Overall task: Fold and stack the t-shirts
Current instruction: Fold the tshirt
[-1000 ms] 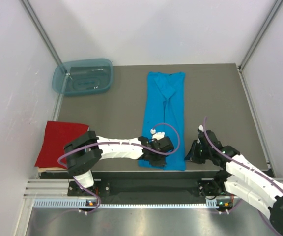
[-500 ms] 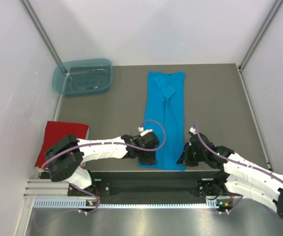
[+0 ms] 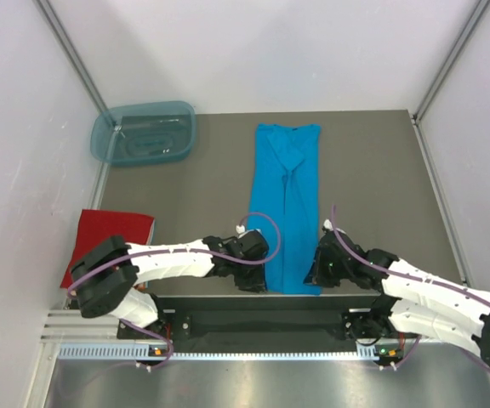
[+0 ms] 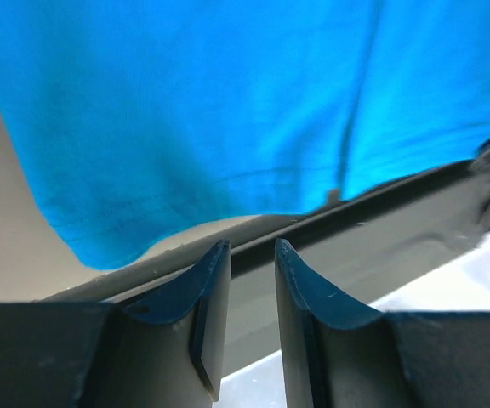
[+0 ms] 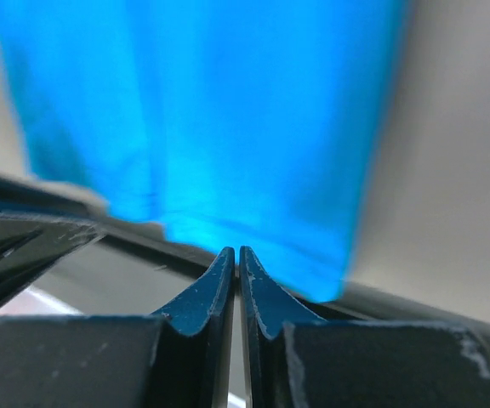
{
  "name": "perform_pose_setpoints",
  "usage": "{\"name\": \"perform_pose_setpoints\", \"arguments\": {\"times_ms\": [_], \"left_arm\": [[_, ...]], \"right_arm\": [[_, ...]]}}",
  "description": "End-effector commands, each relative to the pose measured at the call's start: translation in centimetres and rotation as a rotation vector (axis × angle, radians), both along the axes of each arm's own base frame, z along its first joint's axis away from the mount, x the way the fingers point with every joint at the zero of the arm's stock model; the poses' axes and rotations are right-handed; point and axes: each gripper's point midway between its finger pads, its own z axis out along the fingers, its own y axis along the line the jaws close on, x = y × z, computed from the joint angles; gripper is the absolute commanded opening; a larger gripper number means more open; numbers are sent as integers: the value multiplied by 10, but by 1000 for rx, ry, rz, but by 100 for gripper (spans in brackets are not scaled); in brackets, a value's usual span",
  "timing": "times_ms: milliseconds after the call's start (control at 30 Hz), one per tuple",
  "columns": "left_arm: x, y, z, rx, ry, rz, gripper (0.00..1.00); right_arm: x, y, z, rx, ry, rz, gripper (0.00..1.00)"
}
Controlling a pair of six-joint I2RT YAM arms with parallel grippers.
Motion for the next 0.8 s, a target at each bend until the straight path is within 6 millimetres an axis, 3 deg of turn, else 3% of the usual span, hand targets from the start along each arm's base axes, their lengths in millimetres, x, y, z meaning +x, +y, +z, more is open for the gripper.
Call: {"name": "perform_pose_setpoints", "arguments": {"times_ms": [0, 133, 267, 400, 500, 633, 767], "left_arm": [[24, 0, 35, -84, -60, 26, 33], [39, 18, 34, -92, -70, 53, 33], [39, 27, 18, -106, -19, 73, 32], [30, 36, -1, -85, 19, 89, 31], [27, 47, -9, -44, 17, 116, 31], [27, 56, -9, -10, 6, 118, 31], [34, 47, 10, -42, -24, 101, 31]], "right_arm": [[21, 44, 48, 114, -95, 35, 6], [22, 82, 55, 130, -102, 119, 6], [18, 113, 42, 98, -80, 182, 6], [7, 116, 6, 14, -10, 205, 4], [-2, 110, -7, -31, 4, 213, 4], [-1, 101, -5, -73, -16, 203, 4], [4, 109, 17, -47, -57, 221, 4]]}}
